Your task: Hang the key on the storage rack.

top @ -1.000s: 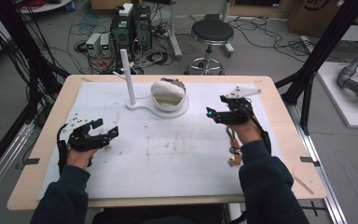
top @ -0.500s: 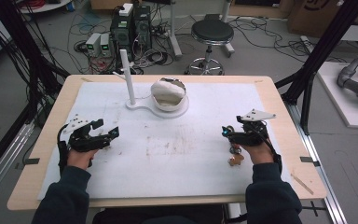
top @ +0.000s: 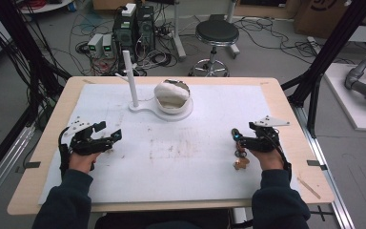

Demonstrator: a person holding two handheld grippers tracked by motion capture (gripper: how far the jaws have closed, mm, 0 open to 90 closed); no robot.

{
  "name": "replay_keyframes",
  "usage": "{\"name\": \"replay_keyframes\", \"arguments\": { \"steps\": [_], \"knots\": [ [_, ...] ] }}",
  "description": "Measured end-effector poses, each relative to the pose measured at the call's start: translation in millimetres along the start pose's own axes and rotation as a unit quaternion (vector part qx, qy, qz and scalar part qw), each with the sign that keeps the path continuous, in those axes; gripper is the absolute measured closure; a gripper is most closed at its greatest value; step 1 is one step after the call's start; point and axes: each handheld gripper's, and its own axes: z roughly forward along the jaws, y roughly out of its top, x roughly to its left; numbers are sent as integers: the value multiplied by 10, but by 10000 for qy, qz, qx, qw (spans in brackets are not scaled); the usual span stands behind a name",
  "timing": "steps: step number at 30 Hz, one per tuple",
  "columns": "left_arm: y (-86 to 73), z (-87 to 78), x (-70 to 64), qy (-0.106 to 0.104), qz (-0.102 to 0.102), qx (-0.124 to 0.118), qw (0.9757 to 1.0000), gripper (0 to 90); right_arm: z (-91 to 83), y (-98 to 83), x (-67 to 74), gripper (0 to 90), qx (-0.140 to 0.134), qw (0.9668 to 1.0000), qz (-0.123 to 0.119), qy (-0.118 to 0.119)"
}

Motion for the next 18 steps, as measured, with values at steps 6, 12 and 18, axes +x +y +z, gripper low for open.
{"name": "replay_keyframes", "arguments": {
  "steps": [6, 12, 18],
  "knots": [
    [-8, -8, -29, 22, 36, 33, 10000, 192, -10, -83, -49, 361, 140, 9998, 112, -44],
    [-13, 21, -10, 26, 10, 60, 10000, 192, -14, -140, -135, 585, 358, 9985, 406, -109],
    [-18, 33, -9, 34, -10, 69, 10000, 192, 62, -184, -131, 565, 777, 9959, 452, -31]
  ]
}}
